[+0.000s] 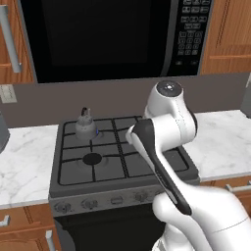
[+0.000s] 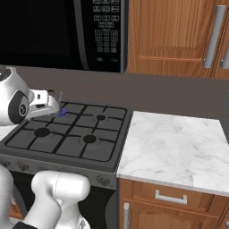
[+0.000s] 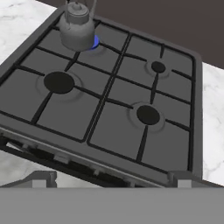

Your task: The kettle is done boiling. Turn off the stove, then wait for 300 timesteps before moving the kettle to the dining table.

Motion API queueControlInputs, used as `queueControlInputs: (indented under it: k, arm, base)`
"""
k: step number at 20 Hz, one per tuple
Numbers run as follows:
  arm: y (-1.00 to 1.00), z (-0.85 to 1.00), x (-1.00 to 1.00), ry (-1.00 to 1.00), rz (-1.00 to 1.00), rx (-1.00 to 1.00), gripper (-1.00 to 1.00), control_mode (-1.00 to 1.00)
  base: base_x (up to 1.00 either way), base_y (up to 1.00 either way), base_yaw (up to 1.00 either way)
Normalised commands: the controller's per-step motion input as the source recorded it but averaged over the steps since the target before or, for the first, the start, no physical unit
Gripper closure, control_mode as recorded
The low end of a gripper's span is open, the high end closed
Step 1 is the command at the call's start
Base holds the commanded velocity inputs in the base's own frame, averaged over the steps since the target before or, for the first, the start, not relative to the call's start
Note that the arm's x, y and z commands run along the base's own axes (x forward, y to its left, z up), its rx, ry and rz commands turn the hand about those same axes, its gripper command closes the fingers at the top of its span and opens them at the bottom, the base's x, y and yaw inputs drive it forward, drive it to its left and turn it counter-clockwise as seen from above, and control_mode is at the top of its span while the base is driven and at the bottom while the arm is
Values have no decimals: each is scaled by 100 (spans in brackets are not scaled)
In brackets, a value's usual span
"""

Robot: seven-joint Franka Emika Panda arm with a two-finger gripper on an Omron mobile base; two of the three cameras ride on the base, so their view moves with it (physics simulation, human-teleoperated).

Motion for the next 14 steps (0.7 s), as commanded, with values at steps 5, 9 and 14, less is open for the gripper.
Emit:
queueControlInputs:
  k: [5, 9, 14]
  arm:
    - [33, -11, -5, 0, 6, -6, -100, -100]
    - [29, -12, -8, 0, 5, -7, -100, -100]
    - [29, -10, -10, 0, 5, -8, -100, -100]
  base:
    - [0, 0, 0]
    - [0, 0, 0]
    - [0, 0, 0]
